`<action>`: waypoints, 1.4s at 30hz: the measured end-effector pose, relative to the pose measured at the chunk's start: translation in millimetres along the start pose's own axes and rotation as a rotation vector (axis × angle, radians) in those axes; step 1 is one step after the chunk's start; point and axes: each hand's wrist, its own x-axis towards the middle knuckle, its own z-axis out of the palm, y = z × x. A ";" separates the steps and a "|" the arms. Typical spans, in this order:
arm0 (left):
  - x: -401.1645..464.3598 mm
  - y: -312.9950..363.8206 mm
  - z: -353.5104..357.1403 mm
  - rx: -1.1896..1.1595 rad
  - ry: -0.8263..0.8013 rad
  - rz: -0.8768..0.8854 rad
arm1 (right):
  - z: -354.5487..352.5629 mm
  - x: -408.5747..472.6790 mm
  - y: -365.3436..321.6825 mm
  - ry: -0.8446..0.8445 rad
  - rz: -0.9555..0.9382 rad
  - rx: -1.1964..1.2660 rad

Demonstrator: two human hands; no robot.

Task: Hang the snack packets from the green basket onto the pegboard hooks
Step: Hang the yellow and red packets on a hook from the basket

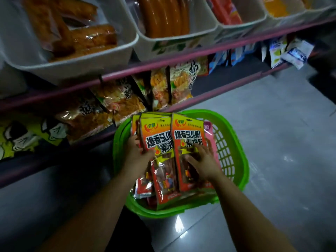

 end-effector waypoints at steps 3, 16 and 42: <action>8.0 -7.7 6.6 -0.061 -0.045 -0.082 | 27.3 -1.4 -1.3 0.078 -0.100 -0.047; 11.3 -5.0 -20.1 -0.334 0.061 -0.285 | 6.3 67.7 -11.3 -0.028 0.072 0.194; -73.3 154.1 -162.5 -0.351 0.287 0.536 | -123.8 -45.5 -219.6 -0.220 -0.760 0.691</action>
